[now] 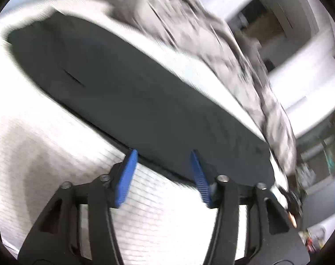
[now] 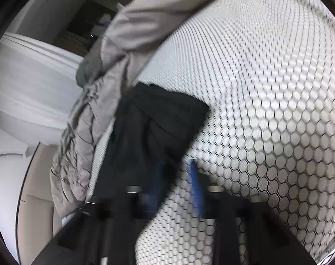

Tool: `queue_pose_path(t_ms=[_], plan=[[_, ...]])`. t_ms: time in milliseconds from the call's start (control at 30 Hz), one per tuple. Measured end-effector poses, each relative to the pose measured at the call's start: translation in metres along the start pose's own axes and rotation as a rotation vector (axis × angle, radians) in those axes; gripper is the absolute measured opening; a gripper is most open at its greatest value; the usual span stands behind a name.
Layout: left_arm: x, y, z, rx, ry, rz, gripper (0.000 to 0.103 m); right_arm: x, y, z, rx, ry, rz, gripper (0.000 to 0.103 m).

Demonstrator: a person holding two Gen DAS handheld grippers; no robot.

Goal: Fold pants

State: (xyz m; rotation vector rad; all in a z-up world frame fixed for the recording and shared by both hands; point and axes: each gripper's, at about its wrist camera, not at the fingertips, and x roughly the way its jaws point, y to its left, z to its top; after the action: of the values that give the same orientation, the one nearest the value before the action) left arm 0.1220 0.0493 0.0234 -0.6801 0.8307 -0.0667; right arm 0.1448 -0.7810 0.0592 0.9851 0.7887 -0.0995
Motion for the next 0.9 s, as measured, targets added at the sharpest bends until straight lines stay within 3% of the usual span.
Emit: queue_pose_path(t_ms=[67,167,267,367,400,433,467,533,700,800,900], plan=[[-0.017,0.039,0.017,-0.082,-0.067,0.097,0.059,-0.006,0.007,-0.001,-0.014,-0.027,0.019,0.05],[-0.014,0.091,0.035,-0.193,-0.054,0.166,0.059,-0.001,0.017,-0.009,-0.027,0.004,0.025,0.05],[-0.003,0.118,0.055,-0.228,-0.078,0.129,0.058,0.007,0.021,-0.013,-0.024,0.051,0.066,0.051],[0.003,0.12,0.068,-0.25,-0.107,0.109,0.058,0.006,0.023,-0.014,-0.03,0.05,0.068,0.052],[0.006,0.121,0.072,-0.273,-0.108,0.115,0.055,0.004,0.023,-0.014,-0.035,0.039,0.058,0.052],[0.008,0.126,0.076,-0.291,-0.113,0.118,0.039,0.008,0.028,-0.014,-0.037,0.035,0.052,0.055],[0.008,0.129,0.079,-0.318,-0.11,0.125,0.017,0.009,0.028,-0.015,-0.039,0.036,0.045,0.056],[0.004,0.129,0.081,-0.337,-0.112,0.101,0.004,0.009,0.024,-0.015,-0.035,0.037,0.027,0.056],[-0.01,0.115,0.093,-0.201,-0.154,0.16,0.001,0.002,0.011,-0.01,-0.006,0.029,0.004,0.056],[-0.011,0.111,0.093,-0.197,-0.144,0.176,0.001,0.004,0.012,-0.006,-0.014,0.023,-0.001,0.06],[-0.007,0.114,0.092,-0.212,-0.142,0.17,0.0,0.035,0.016,0.004,-0.068,0.066,0.065,0.068]])
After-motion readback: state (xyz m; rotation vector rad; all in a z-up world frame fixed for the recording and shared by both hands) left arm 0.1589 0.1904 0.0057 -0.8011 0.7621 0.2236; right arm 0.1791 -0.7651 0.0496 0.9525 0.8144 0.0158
